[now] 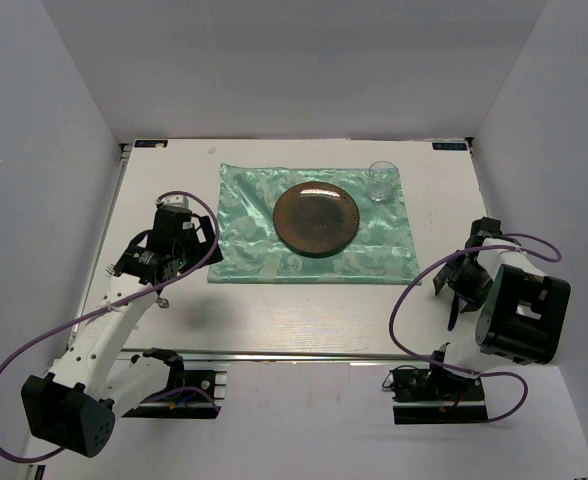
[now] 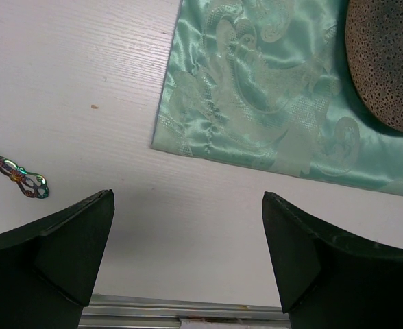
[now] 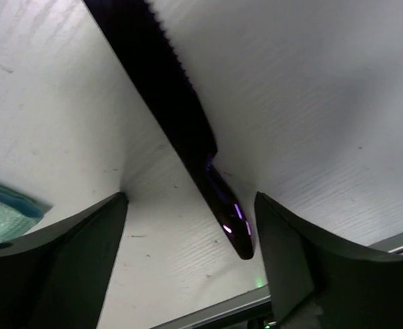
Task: Set the dinner table for one person
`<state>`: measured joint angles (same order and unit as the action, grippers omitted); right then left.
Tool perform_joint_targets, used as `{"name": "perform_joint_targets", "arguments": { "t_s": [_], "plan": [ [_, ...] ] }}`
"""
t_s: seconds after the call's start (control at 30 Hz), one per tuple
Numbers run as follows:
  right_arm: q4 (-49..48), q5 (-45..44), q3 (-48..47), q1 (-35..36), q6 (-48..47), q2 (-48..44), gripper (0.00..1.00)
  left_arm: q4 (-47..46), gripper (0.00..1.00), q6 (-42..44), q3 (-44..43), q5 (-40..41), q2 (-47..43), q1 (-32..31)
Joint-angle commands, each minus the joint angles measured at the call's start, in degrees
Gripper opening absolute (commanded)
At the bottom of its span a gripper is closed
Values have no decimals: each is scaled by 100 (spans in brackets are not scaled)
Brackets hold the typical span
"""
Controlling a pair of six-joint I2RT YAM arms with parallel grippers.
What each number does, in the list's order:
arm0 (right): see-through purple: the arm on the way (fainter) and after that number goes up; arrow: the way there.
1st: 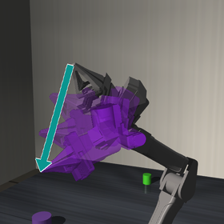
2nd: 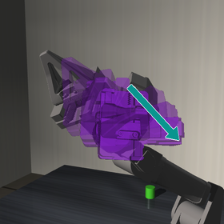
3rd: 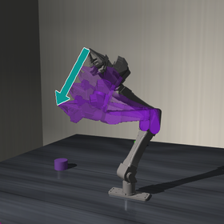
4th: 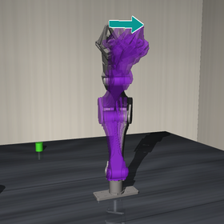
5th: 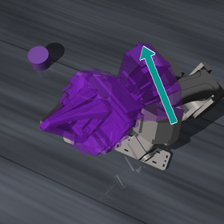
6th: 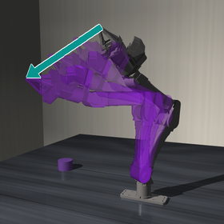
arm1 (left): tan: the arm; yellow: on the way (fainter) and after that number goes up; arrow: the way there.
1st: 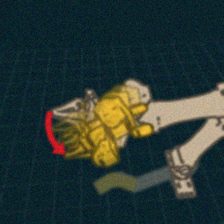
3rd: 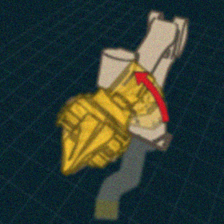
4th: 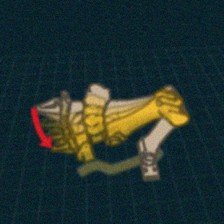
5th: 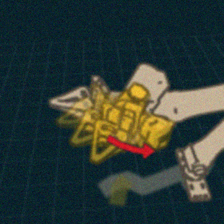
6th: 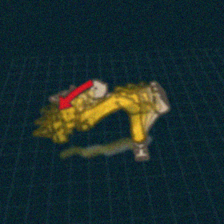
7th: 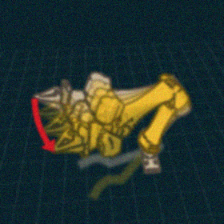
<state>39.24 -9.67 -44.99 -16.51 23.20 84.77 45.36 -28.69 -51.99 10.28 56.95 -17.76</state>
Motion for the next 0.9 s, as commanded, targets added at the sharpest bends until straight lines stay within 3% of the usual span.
{"name": "perform_joint_targets", "arguments": {
  "t_s": [0.0,0.03,0.1,0.13,0.23,0.33,0.87],
  "plan": [
    [-66,-79,114,60,-9,232,77,-89,98,65,40,-9,-140,-35],
    [-40,-87,114,69,0,285,64,-89,98,74,39,-9,-140,-35],
    [-57,26,96,95,-61,461,53,-89,98,74,39,0,-140,-35],
    [-57,62,61,113,-87,513,39,-80,98,74,31,9,-140,-35],
    [-127,132,69,131,-140,567,16,-98,98,74,39,26,-166,-35],
    [-171,167,70,140,-193,523,0,-81,98,74,48,9,-158,-35],
    [-49,-553,-290,754,-88,-795,0,-80,98,39,31,0,-96,-35]
  ]
}}
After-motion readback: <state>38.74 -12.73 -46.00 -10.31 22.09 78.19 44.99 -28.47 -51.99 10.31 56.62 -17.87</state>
